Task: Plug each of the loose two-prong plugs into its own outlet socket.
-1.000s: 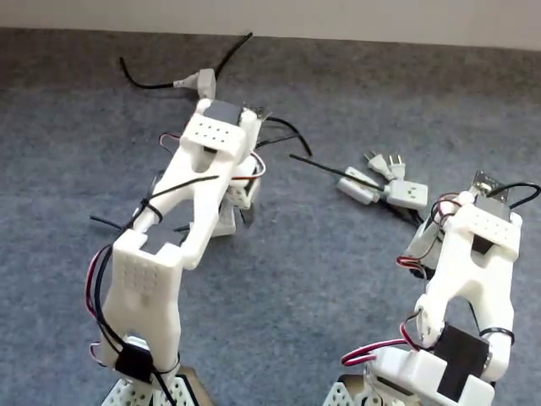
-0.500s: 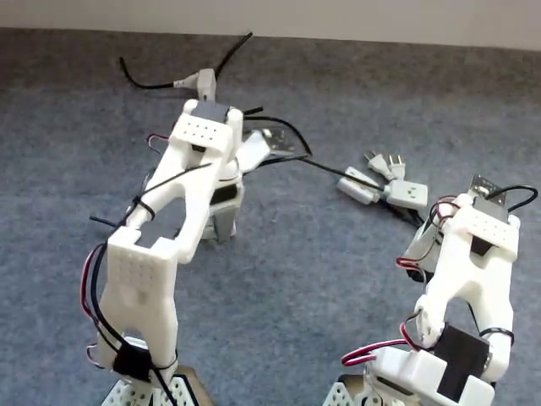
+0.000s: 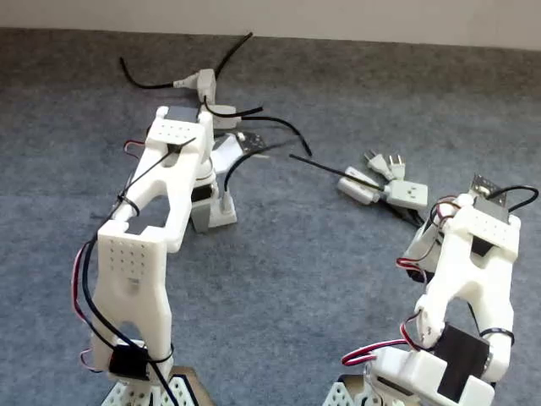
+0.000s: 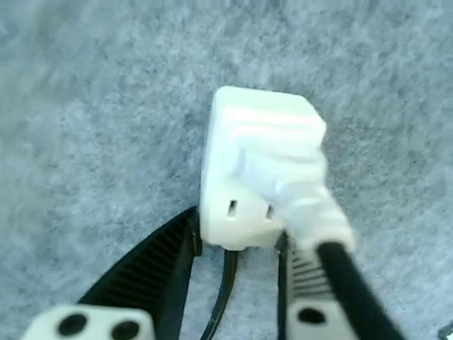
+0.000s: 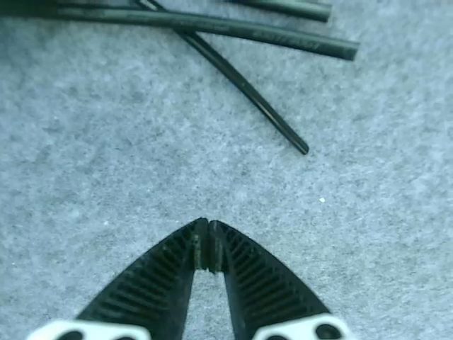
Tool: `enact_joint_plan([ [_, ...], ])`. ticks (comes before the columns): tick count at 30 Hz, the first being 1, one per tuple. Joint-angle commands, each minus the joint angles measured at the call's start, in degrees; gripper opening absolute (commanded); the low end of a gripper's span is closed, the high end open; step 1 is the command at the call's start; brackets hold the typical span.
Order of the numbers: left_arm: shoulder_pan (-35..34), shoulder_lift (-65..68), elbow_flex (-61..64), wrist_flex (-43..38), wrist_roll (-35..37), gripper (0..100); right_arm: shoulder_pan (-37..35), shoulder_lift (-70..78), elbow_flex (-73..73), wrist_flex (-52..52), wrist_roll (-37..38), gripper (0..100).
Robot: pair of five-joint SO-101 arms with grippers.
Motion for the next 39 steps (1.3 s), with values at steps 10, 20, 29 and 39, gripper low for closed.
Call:
enact_joint_plan([
  [10, 2.0, 0.0, -34.2, -2.8, 23.3, 1, 0.5, -0.3, -0.4, -0.6, -0.5, 0.7],
  [20, -1.5, 0.1, -34.0, -23.3, 37.1, 1, 0.5, -0.3, -0.3, -0.6, -0.6, 0.7],
  [29, -7.3, 7.6, -27.9, -38.1, 32.2, 1, 0.5, -0.3, -0.3, -0.6, -0.4, 0.7],
  [39, -9.5, 13.8, -33.7, -35.8, 33.1, 33, 0.1, -0.4, -0.5, -0.6, -0.6, 0.7],
])
